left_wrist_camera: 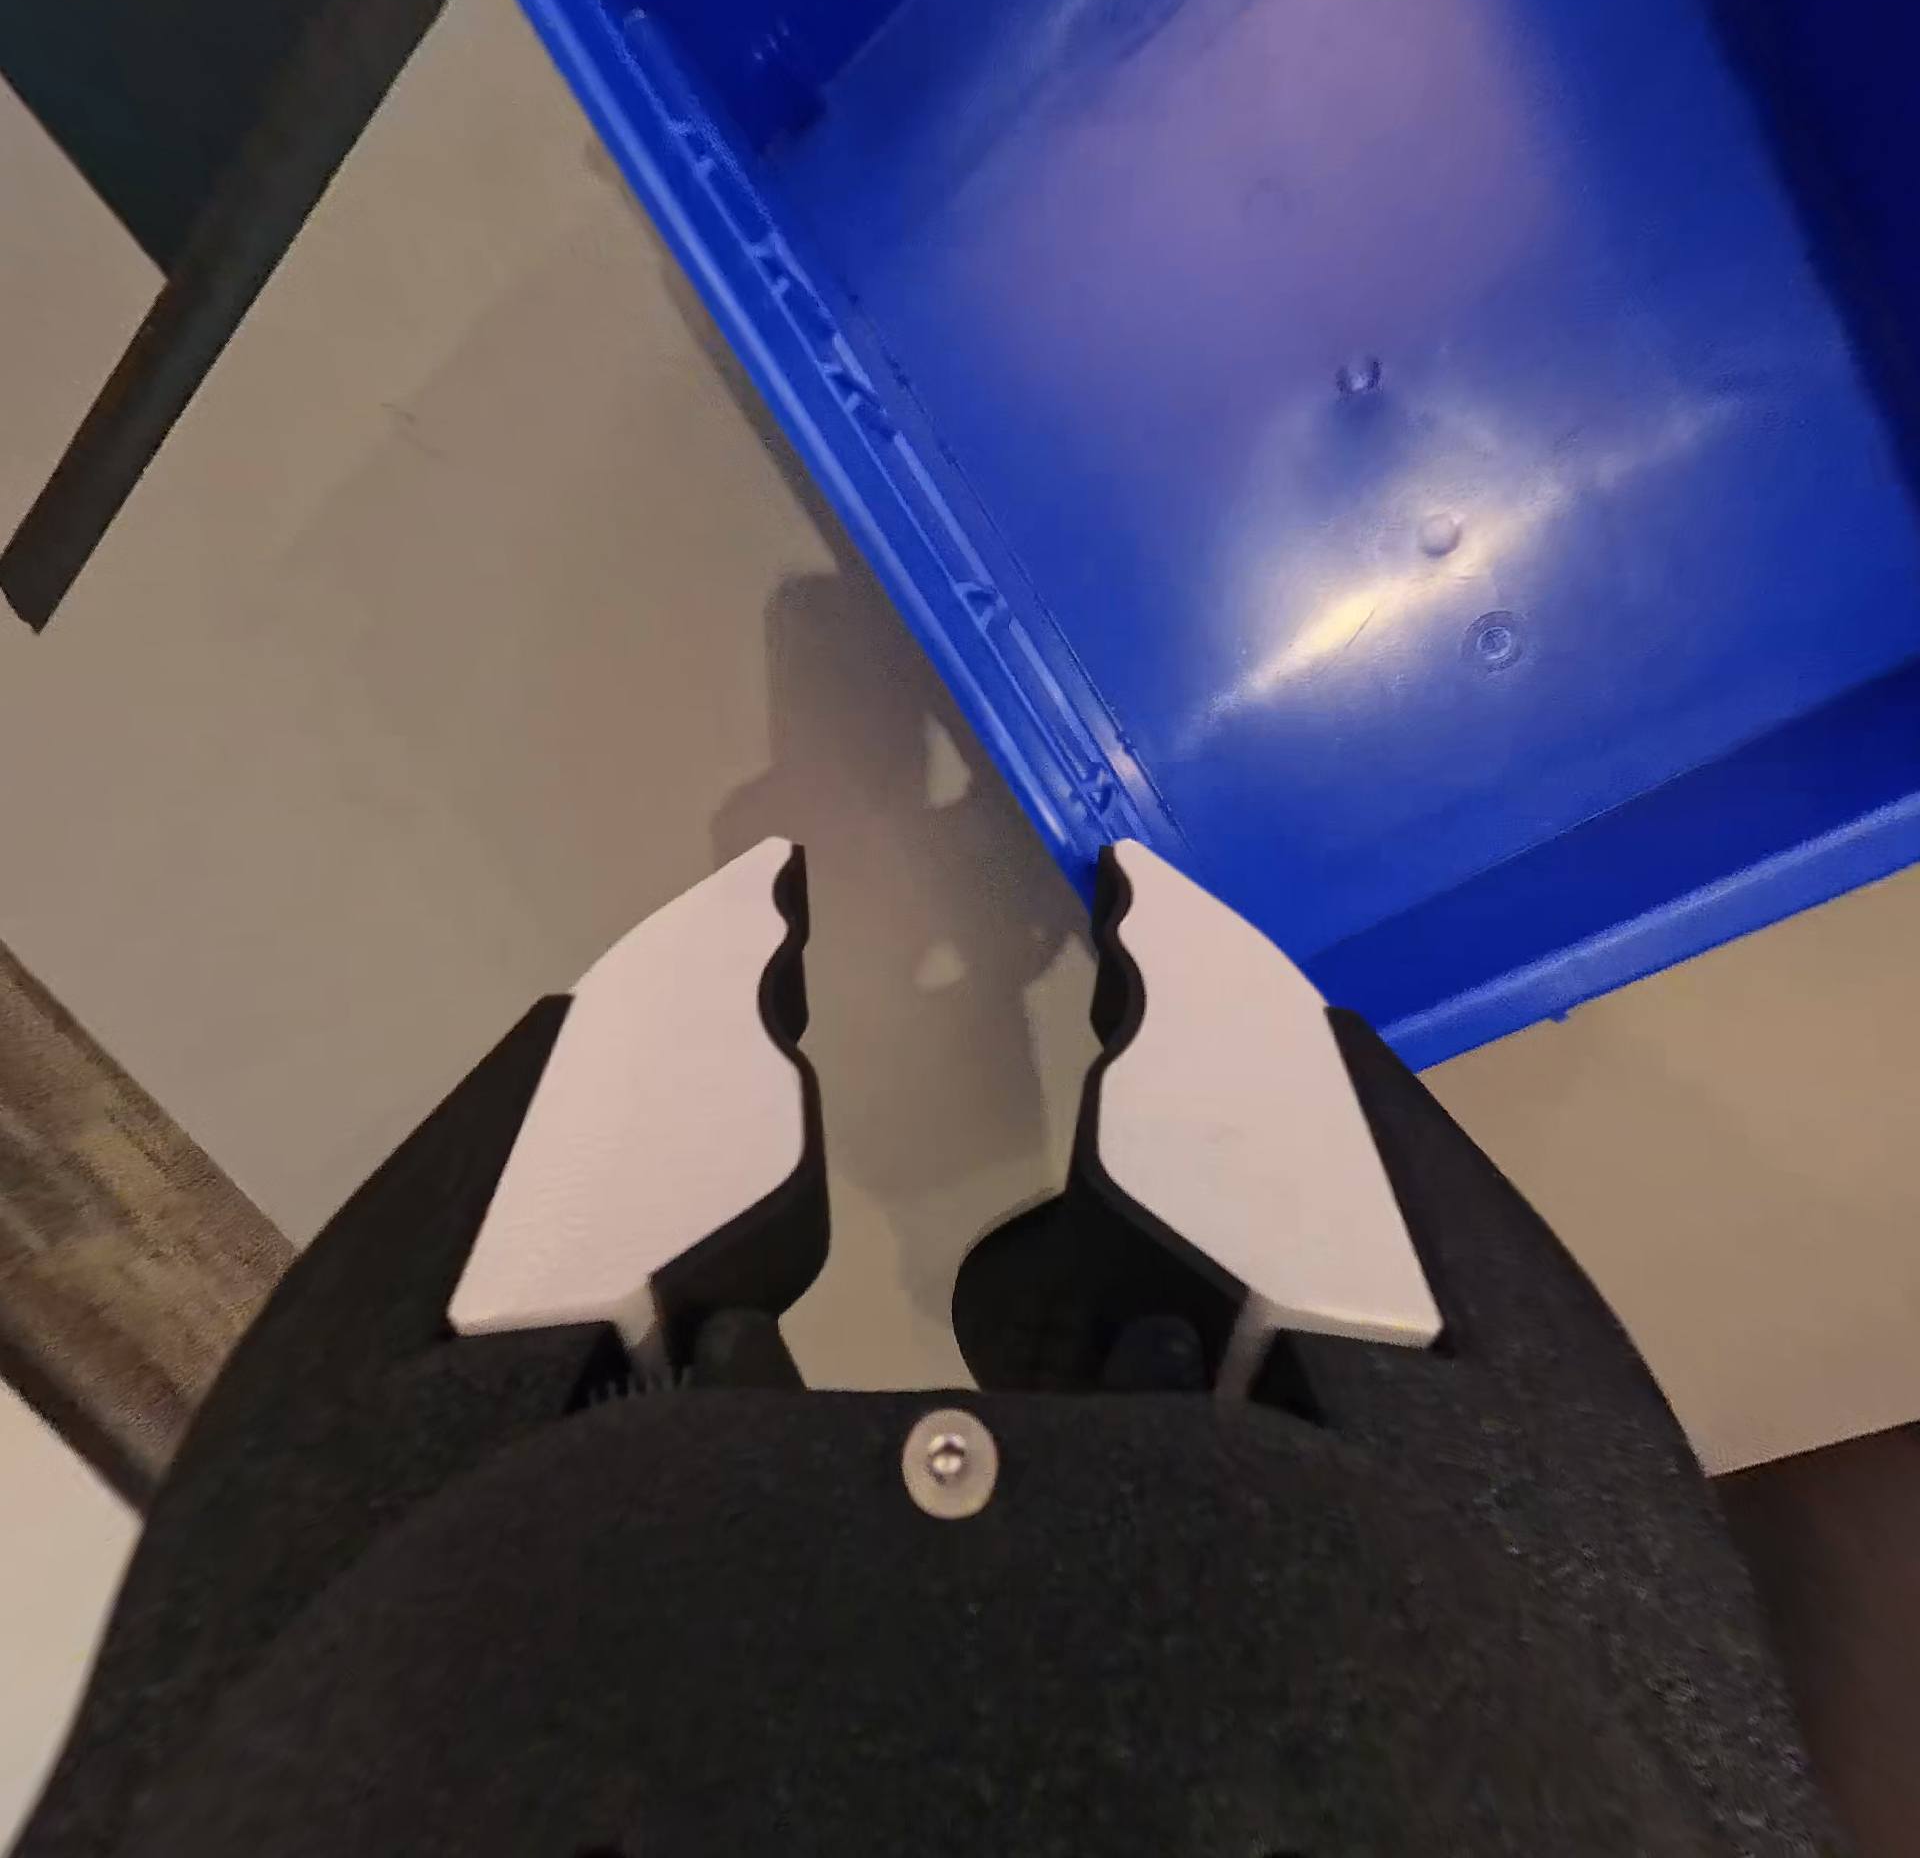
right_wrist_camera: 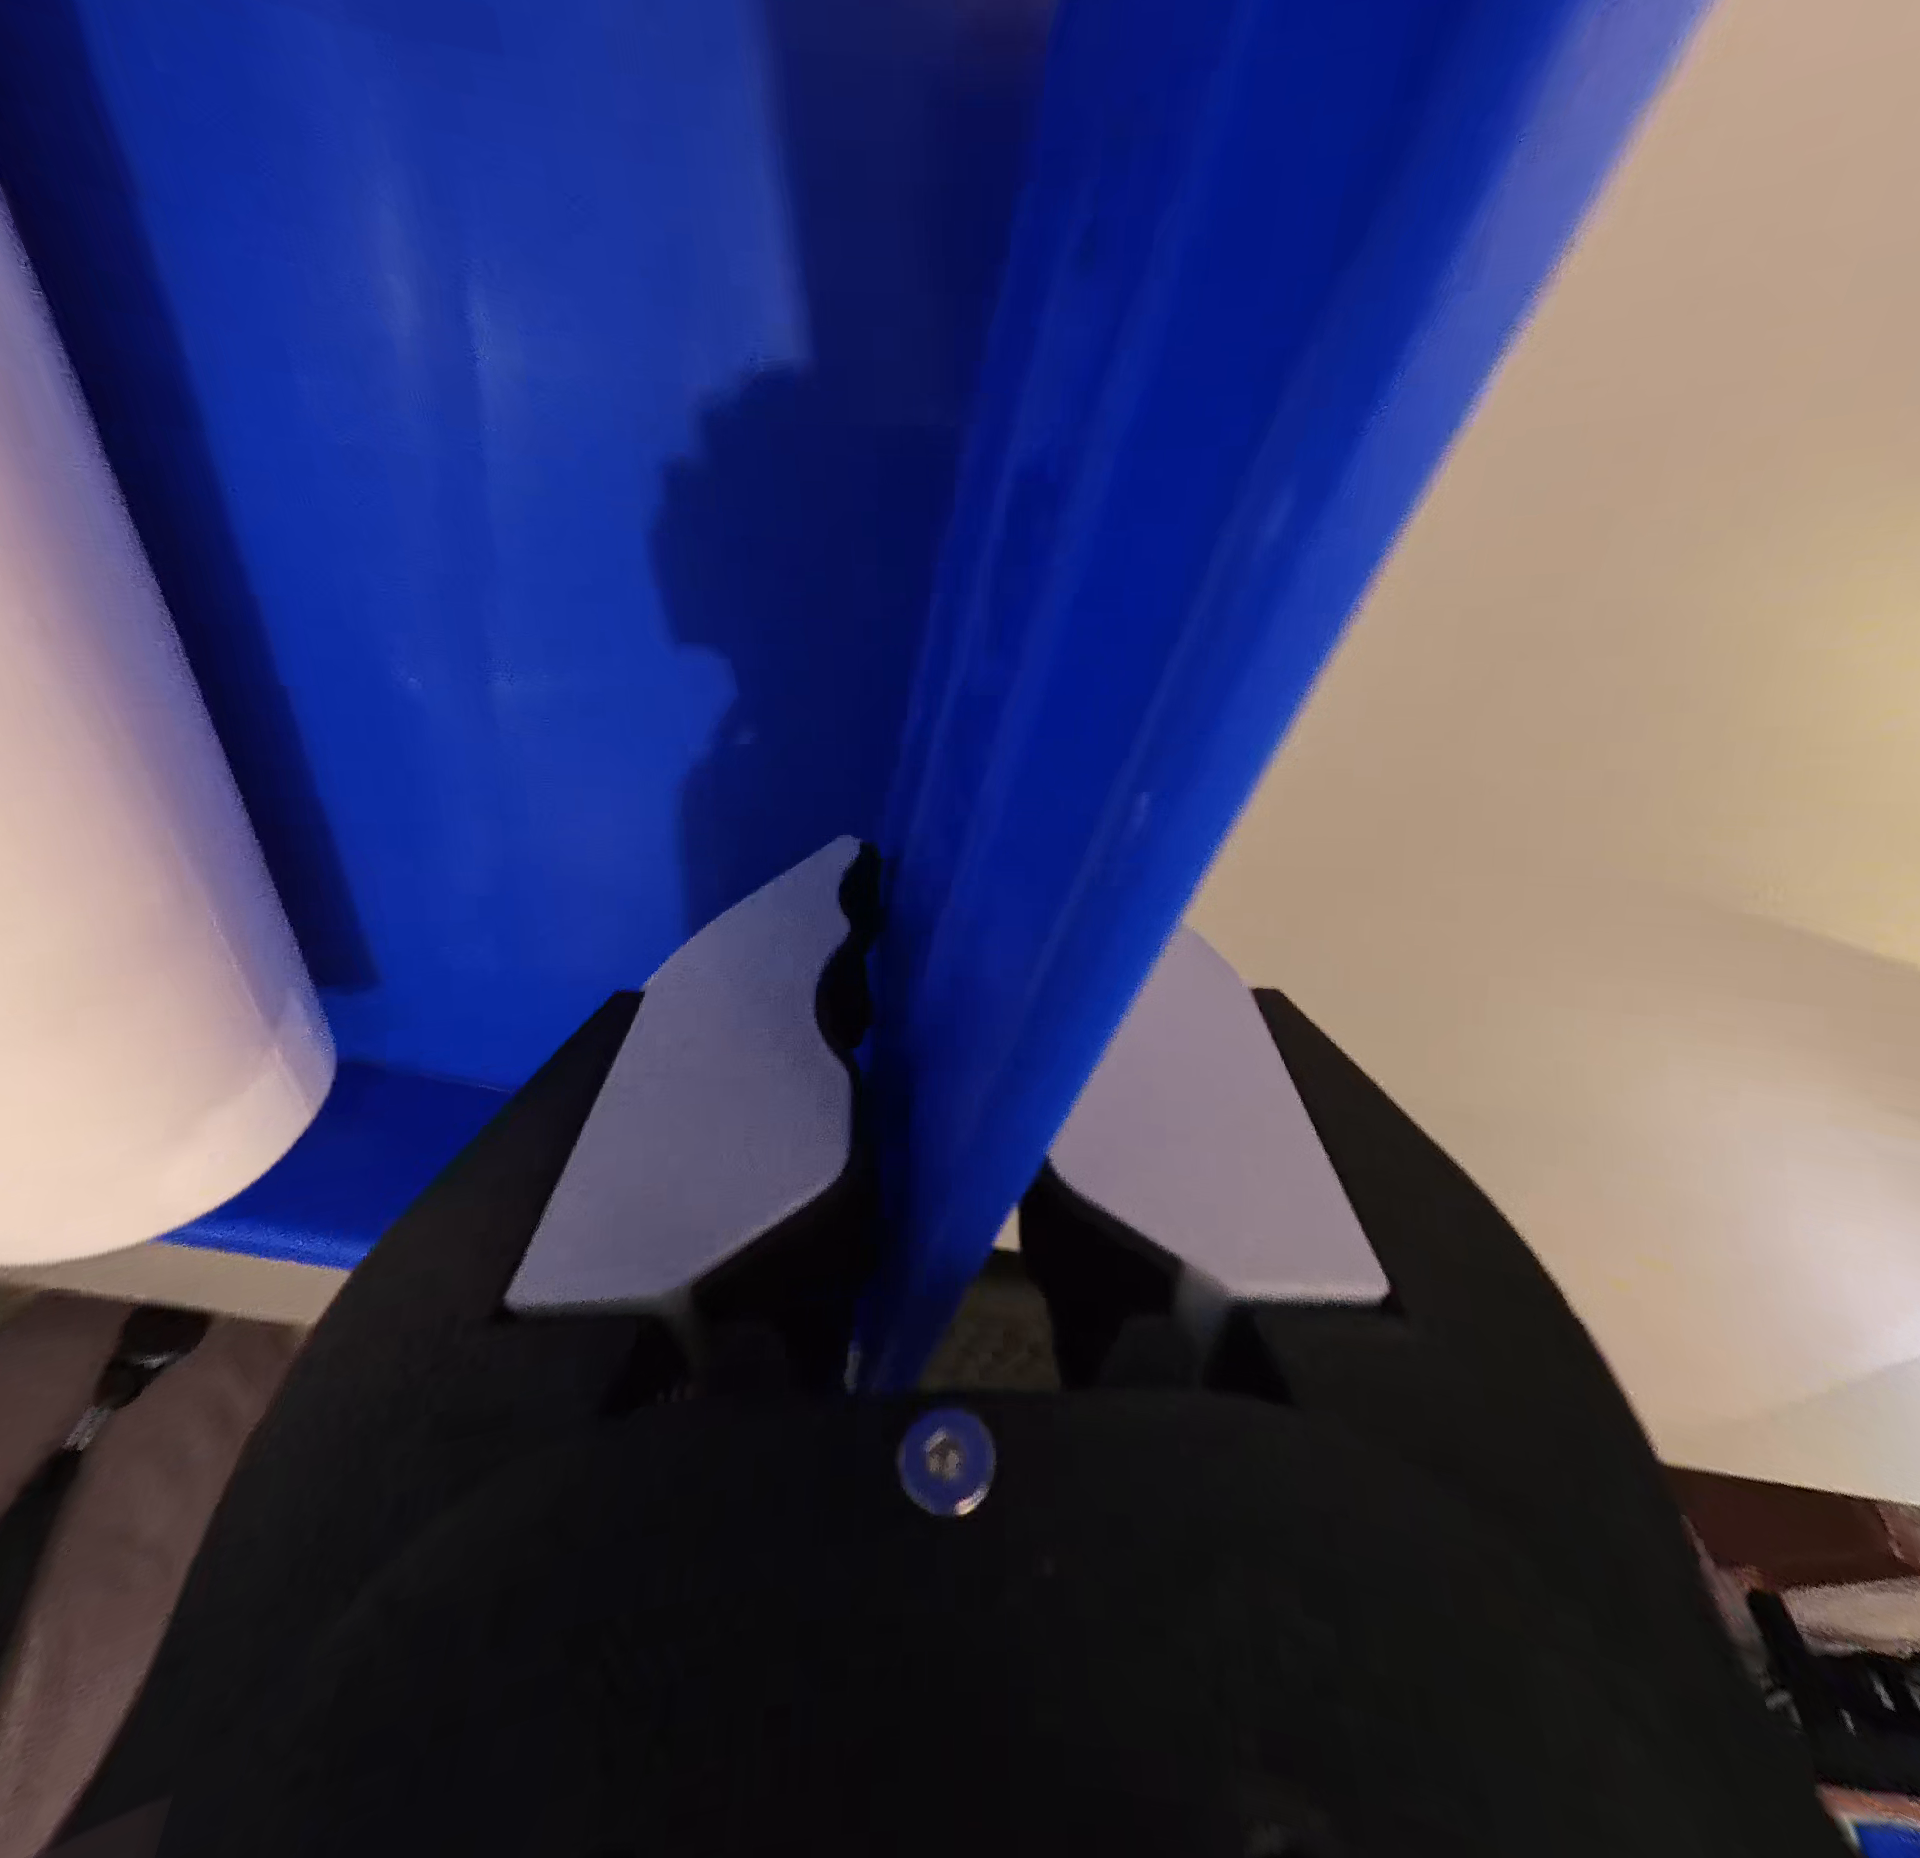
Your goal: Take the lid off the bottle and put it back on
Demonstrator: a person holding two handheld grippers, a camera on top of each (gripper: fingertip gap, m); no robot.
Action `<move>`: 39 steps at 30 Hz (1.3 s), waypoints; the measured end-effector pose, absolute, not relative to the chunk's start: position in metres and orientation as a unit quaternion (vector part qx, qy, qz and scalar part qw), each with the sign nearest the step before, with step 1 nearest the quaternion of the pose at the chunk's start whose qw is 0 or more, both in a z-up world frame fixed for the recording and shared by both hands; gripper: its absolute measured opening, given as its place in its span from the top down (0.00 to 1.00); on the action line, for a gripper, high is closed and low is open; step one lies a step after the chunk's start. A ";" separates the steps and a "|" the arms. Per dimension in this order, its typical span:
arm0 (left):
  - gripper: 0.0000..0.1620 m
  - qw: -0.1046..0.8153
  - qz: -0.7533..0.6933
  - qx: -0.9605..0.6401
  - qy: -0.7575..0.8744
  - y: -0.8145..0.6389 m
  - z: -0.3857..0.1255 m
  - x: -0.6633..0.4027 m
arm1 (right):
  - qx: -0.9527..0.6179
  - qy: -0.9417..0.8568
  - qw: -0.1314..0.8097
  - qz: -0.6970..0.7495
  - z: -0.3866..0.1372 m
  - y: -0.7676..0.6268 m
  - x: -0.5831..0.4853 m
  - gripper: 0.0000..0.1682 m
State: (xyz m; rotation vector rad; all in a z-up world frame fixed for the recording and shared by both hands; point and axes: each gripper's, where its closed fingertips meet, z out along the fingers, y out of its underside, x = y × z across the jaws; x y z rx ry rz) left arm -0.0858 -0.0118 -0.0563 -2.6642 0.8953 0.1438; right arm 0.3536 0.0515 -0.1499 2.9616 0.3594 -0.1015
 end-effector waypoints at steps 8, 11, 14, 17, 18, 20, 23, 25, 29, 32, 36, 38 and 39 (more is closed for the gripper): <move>0.75 0.236 0.027 -0.932 0.274 -0.016 -0.015 -0.128 | 0.975 0.152 0.127 -0.100 -0.149 0.042 0.353 0.95; 0.75 0.248 0.012 -0.933 0.260 -0.021 -0.006 -0.147 | 0.974 0.152 0.137 -0.092 -0.148 0.033 0.372 0.96; 0.75 0.272 -0.006 -0.931 0.245 -0.023 0.004 -0.159 | 0.978 0.142 0.136 -0.077 -0.140 0.025 0.394 0.96; 0.75 0.283 -0.019 -0.928 0.241 -0.026 0.010 -0.166 | 0.983 0.130 0.122 -0.048 -0.121 0.022 0.411 0.96; 0.75 0.286 -0.022 -0.927 0.240 -0.026 0.011 -0.168 | 0.985 0.122 0.118 -0.042 -0.112 0.021 0.414 0.96; 0.75 0.293 -0.026 -0.926 0.236 -0.027 0.014 -0.171 | 0.987 0.109 0.113 -0.039 -0.089 0.021 0.416 0.96; 0.75 0.299 -0.025 -0.926 0.228 -0.028 0.017 -0.178 | 0.988 0.110 0.106 -0.035 -0.046 0.025 0.406 0.96; 0.75 0.304 -0.026 -0.926 0.221 -0.029 0.019 -0.184 | 0.987 0.121 0.104 -0.022 -0.015 0.030 0.391 0.96; 0.75 0.329 -0.031 -0.926 0.184 -0.030 0.029 -0.200 | 0.981 0.164 0.101 0.007 0.032 0.047 0.334 0.96; 0.75 0.347 -0.027 -0.926 0.146 -0.032 0.037 -0.220 | 0.973 0.212 0.087 0.010 0.050 0.063 0.266 0.96; 0.73 0.365 -0.014 -0.926 0.094 -0.043 0.045 -0.253 | 0.958 0.279 0.069 -0.026 0.051 0.077 0.156 0.96; 0.72 0.381 -0.008 -0.923 0.058 -0.050 0.051 -0.271 | 0.948 0.306 0.067 -0.057 0.046 0.078 0.098 0.96; 0.71 0.389 -0.005 -0.920 0.042 -0.054 0.054 -0.280 | 0.943 0.319 0.068 -0.072 0.042 0.077 0.069 0.96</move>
